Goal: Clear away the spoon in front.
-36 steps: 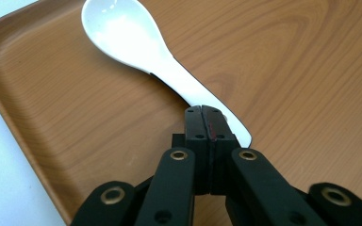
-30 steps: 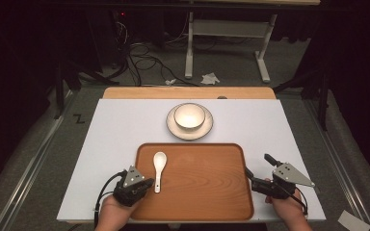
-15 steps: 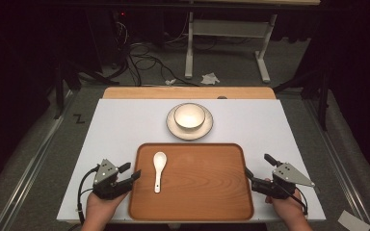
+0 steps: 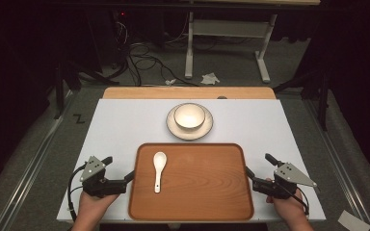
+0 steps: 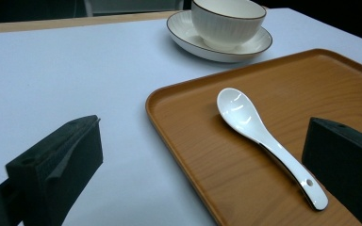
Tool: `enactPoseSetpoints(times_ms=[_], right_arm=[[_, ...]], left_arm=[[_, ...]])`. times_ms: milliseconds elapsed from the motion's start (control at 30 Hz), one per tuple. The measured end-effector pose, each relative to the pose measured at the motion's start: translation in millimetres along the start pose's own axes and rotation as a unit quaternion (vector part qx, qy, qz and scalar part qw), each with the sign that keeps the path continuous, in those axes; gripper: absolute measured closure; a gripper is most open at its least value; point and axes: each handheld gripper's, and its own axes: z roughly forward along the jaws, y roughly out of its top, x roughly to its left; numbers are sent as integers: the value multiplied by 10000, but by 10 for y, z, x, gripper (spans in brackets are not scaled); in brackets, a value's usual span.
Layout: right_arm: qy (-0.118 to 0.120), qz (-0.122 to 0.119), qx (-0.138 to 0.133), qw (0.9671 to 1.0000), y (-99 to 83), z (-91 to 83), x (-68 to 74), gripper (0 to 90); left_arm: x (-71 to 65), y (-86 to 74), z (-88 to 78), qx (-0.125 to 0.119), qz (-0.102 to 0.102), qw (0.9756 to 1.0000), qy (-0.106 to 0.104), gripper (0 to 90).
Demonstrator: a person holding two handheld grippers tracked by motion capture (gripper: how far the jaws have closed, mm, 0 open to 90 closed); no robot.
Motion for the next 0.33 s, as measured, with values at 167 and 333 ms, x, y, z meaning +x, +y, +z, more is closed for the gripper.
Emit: enactPoseSetpoints(times_ms=[167,333], right_arm=[[2,12,-17,10000,-1,-9,-9,164],[0,11,-33,10000,1,-19,-23,164]], left_arm=[[88,-7,-56,-90,-133,9999,50,8],[175,16,-111,-318,-318,9989,88,41]])
